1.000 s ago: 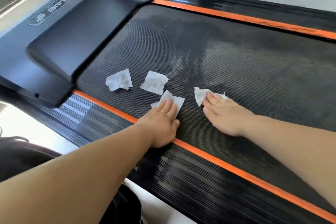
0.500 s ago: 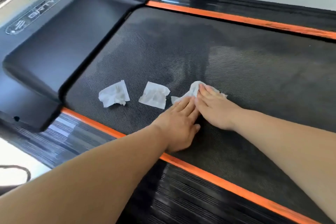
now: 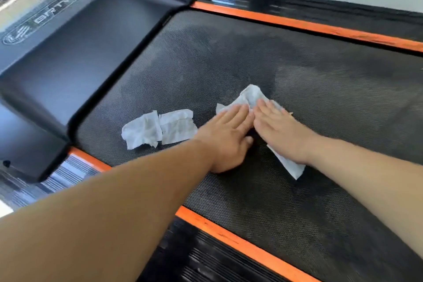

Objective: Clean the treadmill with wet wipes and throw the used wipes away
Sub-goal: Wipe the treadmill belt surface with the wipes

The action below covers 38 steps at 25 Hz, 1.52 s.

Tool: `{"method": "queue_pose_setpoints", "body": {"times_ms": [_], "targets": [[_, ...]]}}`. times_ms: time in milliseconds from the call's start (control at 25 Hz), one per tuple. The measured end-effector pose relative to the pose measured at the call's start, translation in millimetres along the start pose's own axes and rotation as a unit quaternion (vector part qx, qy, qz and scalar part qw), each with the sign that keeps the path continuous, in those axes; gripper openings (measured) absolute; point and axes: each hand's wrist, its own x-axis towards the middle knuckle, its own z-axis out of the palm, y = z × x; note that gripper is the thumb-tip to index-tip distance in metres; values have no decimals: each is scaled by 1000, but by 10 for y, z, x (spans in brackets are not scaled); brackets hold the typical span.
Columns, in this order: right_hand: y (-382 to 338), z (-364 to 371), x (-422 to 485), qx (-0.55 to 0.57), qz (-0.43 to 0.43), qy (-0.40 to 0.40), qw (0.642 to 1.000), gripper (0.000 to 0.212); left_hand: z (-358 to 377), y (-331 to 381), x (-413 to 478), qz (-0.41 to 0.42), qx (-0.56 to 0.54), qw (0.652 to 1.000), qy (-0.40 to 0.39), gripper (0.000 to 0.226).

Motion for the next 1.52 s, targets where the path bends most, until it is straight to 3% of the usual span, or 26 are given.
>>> {"method": "queue_pose_setpoints", "body": {"times_ms": [80, 160, 280, 360, 440, 480, 560, 640, 720, 960, 1080, 1160, 1320, 1520], "targets": [[202, -142, -21, -10, 1, -1, 1000, 59, -81, -238, 98, -83, -8, 996, 24, 66], [477, -234, -86, -39, 84, 45, 995, 62, -94, -219, 38, -135, -15, 990, 28, 67], [643, -209, -223, -61, 172, 52, 982, 68, 16, 218, -101, 28, 15, 999, 20, 69], [521, -151, -304, -54, 85, 40, 994, 64, 68, 287, -94, 61, 19, 998, 5, 68], [325, -110, -386, -48, -15, 10, 999, 58, 76, 141, -46, -56, 14, 998, 40, 69], [275, -109, -427, -21, -26, 1, 999, 56, 84, 92, -68, -116, 9, 992, 44, 72], [287, -112, -492, 24, 13, 39, 999, 54, 75, 122, -151, -125, -1, 992, 34, 76], [304, -161, -557, 8, 84, 74, 994, 47, -7, 251, -213, -63, 16, 997, 29, 72], [285, -248, -588, -38, 124, 107, 986, 36, -195, 344, -211, -65, 27, 996, 49, 59], [203, -290, -729, -96, 60, 182, 977, 32, -445, 423, -278, -101, 88, 988, 78, 58], [281, -155, -871, -153, -34, 133, 979, 44, -361, 394, -307, -84, 73, 992, 63, 58], [331, -35, -950, -185, -73, 87, 976, 59, -250, 403, -320, -50, 57, 997, 7, 70], [255, 105, -846, -222, -60, 20, 973, 93, -151, 455, -357, -49, 20, 998, -45, 71], [-127, 55, -502, -158, -92, 5, 983, 88, -217, 456, -723, -133, 97, 985, -43, 55]]}}
